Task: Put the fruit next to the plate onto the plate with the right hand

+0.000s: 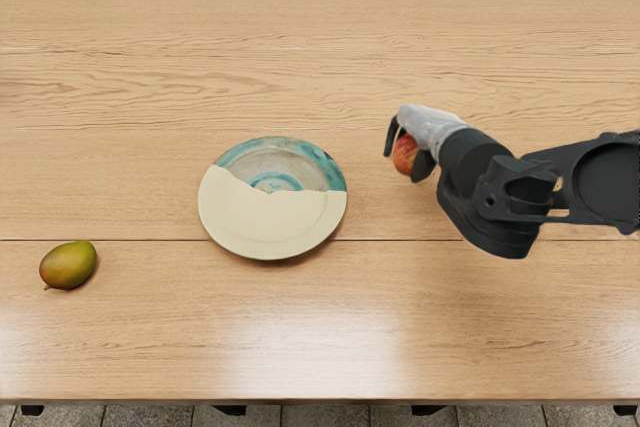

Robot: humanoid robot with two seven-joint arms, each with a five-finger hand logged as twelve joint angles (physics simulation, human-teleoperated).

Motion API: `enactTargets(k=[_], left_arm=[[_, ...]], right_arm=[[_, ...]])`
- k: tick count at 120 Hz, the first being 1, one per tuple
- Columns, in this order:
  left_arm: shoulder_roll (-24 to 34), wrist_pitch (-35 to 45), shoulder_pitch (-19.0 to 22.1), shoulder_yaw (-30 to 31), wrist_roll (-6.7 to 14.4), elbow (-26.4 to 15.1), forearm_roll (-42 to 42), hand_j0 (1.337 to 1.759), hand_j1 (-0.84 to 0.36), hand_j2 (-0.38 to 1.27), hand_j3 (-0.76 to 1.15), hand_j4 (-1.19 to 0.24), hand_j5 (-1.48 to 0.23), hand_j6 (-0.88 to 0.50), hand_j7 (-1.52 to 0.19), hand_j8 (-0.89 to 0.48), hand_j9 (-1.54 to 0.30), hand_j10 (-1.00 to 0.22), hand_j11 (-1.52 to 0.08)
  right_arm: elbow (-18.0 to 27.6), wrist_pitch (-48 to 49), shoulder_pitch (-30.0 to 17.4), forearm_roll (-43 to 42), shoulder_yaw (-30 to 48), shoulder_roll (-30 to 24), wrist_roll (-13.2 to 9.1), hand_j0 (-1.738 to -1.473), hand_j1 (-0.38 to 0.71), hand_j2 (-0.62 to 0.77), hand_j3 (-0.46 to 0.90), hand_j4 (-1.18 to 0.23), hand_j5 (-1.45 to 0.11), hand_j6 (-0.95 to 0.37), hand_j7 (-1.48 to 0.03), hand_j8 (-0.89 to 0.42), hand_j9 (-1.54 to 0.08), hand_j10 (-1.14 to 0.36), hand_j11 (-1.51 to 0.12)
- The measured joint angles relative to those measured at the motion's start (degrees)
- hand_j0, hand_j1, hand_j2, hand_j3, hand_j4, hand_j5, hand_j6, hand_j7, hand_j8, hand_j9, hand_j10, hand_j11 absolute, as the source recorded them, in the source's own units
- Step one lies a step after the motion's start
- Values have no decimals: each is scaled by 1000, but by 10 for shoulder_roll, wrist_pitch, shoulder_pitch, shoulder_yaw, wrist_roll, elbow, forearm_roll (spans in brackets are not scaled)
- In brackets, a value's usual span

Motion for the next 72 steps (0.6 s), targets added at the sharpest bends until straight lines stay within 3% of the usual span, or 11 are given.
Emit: enactTargets(k=[36, 72], left_arm=[[0, 0, 0, 0, 0, 0, 0, 1658, 349, 0, 0, -1, 0, -1, 0, -1, 0, 0, 0], [0, 0, 0, 0, 0, 0, 0, 1658, 349, 0, 0, 0, 0, -1, 0, -1, 0, 0, 0]], right_arm=[[8, 0, 110, 107, 5, 94, 0, -1651, 271, 93, 0, -675, -936, -391, -904, -343, -933, -597, -922], [-17, 1, 132, 142, 52, 179, 0, -1652, 289, 120, 0, -665, -964, -375, -909, -327, -945, -580, -944]])
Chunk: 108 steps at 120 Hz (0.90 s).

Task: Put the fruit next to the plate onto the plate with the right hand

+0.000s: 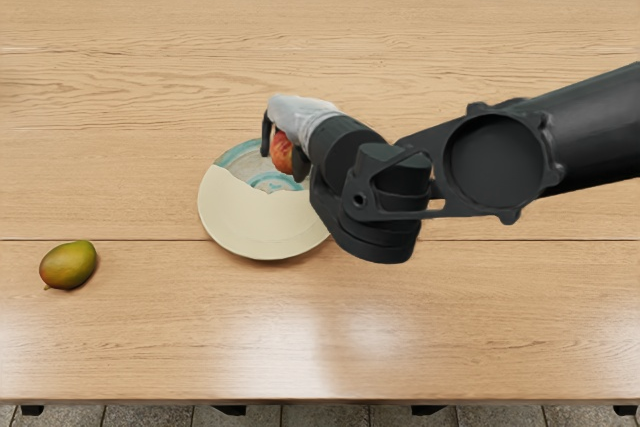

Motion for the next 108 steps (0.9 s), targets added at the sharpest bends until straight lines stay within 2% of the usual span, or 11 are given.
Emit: enactTargets(k=[38, 70, 78, 87, 99, 108], left_arm=[[0, 0, 0, 0, 0, 0, 0, 1658, 349, 0, 0, 0, 0, -1, 0, -1, 0, 0, 0], [0, 0, 1, 0, 0, 0, 0, 1658, 349, 0, 0, -1, 0, -1, 0, -1, 0, 0, 0], [0, 0, 1, 0, 0, 0, 0, 1658, 349, 0, 0, -1, 0, -1, 0, -1, 0, 0, 0], [0, 0, 1, 0, 0, 0, 0, 1658, 349, 0, 0, -1, 0, -1, 0, -1, 0, 0, 0], [0, 0, 1, 0, 0, 0, 0, 1658, 349, 0, 0, -1, 0, -1, 0, -1, 0, 0, 0], [0, 0, 1, 0, 0, 0, 0, 1658, 349, 0, 0, -1, 0, -1, 0, -1, 0, 0, 0]], right_arm=[[-51, -1, -23, 3, 18, 24, 0, -1649, 310, 135, -1, -700, -950, -351, -928, -314, -946, -569, -955], [-68, -1, -97, -28, 15, 25, -1, -1647, 335, 178, 0, -722, -965, -324, -950, -289, -965, -552, -974], [-73, -1, -105, -37, 15, 25, -1, -1650, 149, 129, 0, -523, -699, -236, -688, -211, -699, -401, -706], [-76, -1, -107, -42, 16, 25, -1, -1652, -4, 90, 0, -362, -484, -164, -477, -146, -484, -277, -489], [-75, -1, -112, -39, 33, 25, -1, -1655, -138, 55, 0, -222, -297, -101, -292, -90, -297, -170, -299], [-76, 0, -166, -39, 119, 25, -1, -1656, -203, 39, 0, -154, -205, -70, -202, -62, -205, -118, -207]])
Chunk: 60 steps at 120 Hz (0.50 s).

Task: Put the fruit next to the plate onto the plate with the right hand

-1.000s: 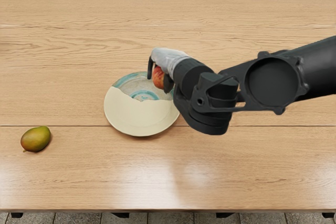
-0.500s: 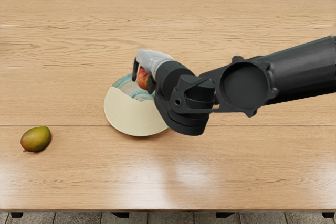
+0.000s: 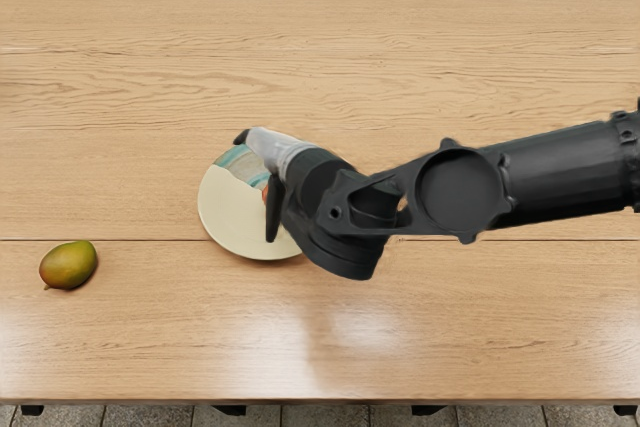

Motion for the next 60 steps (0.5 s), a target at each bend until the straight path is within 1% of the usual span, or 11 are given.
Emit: enactTargets(k=[4, 12, 19, 26, 34, 43, 51, 60], left_arm=[[0, 0, 0, 0, 0, 0, 0, 1658, 349, 0, 0, 0, 0, -1, 0, -1, 0, 0, 0], [0, 0, 0, 0, 0, 0, 0, 1658, 349, 0, 0, 0, 0, -1, 0, -1, 0, 0, 0], [0, 0, 0, 0, 0, 0, 0, 1658, 349, 0, 0, -1, 0, -1, 0, -1, 0, 0, 0], [0, 0, 0, 0, 0, 0, 0, 1658, 349, 0, 0, -1, 0, -1, 0, -1, 0, 0, 0], [0, 0, 0, 0, 0, 0, 0, 1658, 349, 0, 0, -1, 0, -1, 0, -1, 0, 0, 0], [0, 0, 0, 0, 0, 0, 0, 1658, 349, 0, 0, -1, 0, -1, 0, -1, 0, 0, 0], [0, 0, 0, 0, 0, 0, 0, 1658, 349, 0, 0, -1, 0, -1, 0, -1, 0, 0, 0], [0, 0, 0, 0, 0, 0, 0, 1658, 349, 0, 0, -1, 0, -1, 0, -1, 0, 0, 0]], right_arm=[[-2, 24, -44, 0, 62, -5, 0, -1656, -225, 33, 0, -131, -175, -60, -172, -53, -175, -100, -176], [-18, 139, -146, 18, 219, -28, 0, -1657, -260, 24, 0, -95, -126, -44, -124, -39, -126, -73, -127], [-58, 244, -205, 92, 323, -45, 0, -1657, -282, 18, 0, -71, -95, -33, -93, -29, -95, -55, -96], [-102, 348, -240, 183, 389, -61, 0, -1657, -299, 14, 0, -54, -71, -25, -70, -22, -71, -41, -72], [-131, 468, -265, 286, 426, -88, 0, -1657, -313, 10, 0, -39, -51, -18, -50, -16, -51, -30, -52], [-144, 584, -282, 378, 437, -126, 0, -1658, -324, 7, 0, -27, -36, -12, -35, -11, -36, -20, -36], [-149, 638, -299, 435, 426, -172, 0, -1658, -331, 5, 0, -19, -26, -9, -25, -8, -26, -15, -26], [-148, 669, -324, 471, 417, -238, 0, -1658, -336, 3, 0, -13, -18, -6, -17, -5, -18, -10, -18]])
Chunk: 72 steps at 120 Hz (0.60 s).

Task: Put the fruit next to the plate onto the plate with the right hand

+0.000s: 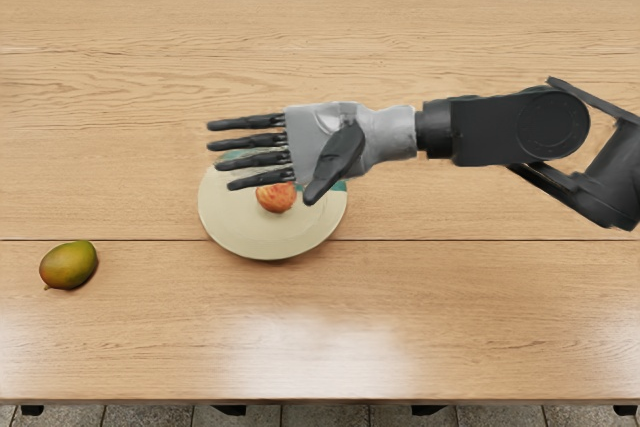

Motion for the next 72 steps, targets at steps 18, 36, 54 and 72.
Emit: enactTargets(k=[18, 36, 54, 72], left_arm=[[0, 0, -2, 0, 0, 0, 0, 1658, 349, 0, 0, -1, 0, -1, 0, -1, 0, 0, 0], [0, 0, -2, 0, 0, 0, 0, 1658, 349, 0, 0, -1, 0, -1, 0, -1, 0, 0, 0], [0, 0, -3, 0, 0, 0, 0, 1658, 349, 0, 0, -1, 0, -1, 0, -1, 0, 0, 0], [0, 0, -7, 0, 0, 0, 0, 1658, 349, 0, 0, -1, 0, -1, 0, -1, 0, 0, 0]], right_arm=[[0, 23, -48, 30, -7, -140, 0, -1658, -343, 2, 0, -5, -8, -1, -8, -1, -8, -4, -8], [-1, 28, -63, 47, -9, -228, 0, -1658, -346, 1, 0, -1, -4, 2, -4, 1, -4, -1, -4], [-2, 29, -72, 63, -9, -300, 0, -1658, -348, 1, 0, 0, -2, 3, -2, 3, -2, 1, -2], [-3, 30, -85, 72, -10, -346, 0, -1658, -348, 0, 0, 0, 0, 5, -1, 4, 0, 2, -1]])
